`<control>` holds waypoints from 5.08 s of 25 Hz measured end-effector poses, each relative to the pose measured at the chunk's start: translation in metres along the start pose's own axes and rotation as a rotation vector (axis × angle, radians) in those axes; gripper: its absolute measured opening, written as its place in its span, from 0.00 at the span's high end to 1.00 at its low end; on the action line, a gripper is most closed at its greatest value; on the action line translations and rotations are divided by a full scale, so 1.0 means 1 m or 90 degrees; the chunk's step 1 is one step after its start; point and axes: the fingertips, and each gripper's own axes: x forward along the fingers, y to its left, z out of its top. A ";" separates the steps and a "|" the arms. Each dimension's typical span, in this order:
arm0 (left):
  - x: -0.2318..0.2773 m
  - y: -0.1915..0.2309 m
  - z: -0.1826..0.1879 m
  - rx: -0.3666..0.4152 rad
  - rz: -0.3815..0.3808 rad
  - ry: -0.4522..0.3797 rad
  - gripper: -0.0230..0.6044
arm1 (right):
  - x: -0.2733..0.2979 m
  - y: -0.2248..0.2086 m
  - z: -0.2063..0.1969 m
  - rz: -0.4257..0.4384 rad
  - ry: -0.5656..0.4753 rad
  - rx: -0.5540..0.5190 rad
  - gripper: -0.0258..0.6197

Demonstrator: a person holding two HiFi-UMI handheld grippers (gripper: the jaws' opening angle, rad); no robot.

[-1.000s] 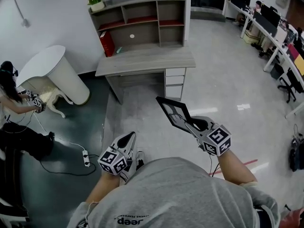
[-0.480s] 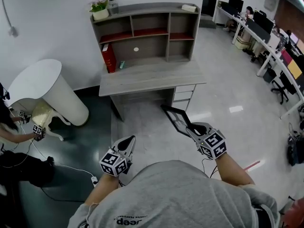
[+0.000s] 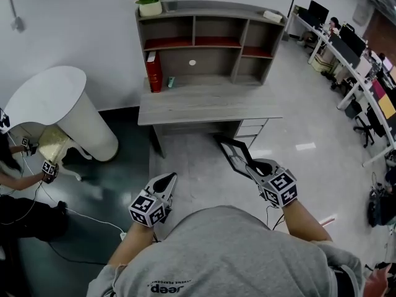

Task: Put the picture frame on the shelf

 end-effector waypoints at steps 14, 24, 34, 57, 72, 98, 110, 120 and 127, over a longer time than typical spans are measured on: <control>0.026 0.070 0.020 0.002 0.101 -0.002 0.94 | 0.111 -0.066 0.044 0.088 -0.044 -0.018 0.82; 0.151 0.101 0.060 -0.023 0.179 -0.028 0.94 | 0.172 -0.204 0.077 0.161 -0.078 -0.033 0.82; 0.289 0.129 0.102 -0.035 0.197 -0.045 0.94 | 0.210 -0.333 0.103 0.210 -0.119 -0.013 0.82; 0.411 0.277 0.158 0.009 0.005 -0.009 0.95 | 0.307 -0.398 0.195 0.153 -0.216 0.172 0.82; 0.444 0.352 0.182 0.031 -0.147 0.021 0.95 | 0.334 -0.421 0.218 0.135 -0.375 0.557 0.82; 0.423 0.407 0.166 0.012 -0.159 0.049 0.95 | 0.403 -0.452 0.186 0.062 -0.563 0.947 0.82; 0.420 0.416 0.162 -0.001 -0.152 0.050 0.95 | 0.426 -0.464 0.182 0.013 -0.589 1.022 0.81; 0.423 0.416 0.162 -0.006 -0.151 0.049 0.95 | 0.446 -0.457 0.195 0.027 -0.537 1.016 0.80; 0.424 0.416 0.162 -0.006 -0.148 0.049 0.95 | 0.457 -0.456 0.205 0.042 -0.515 0.999 0.73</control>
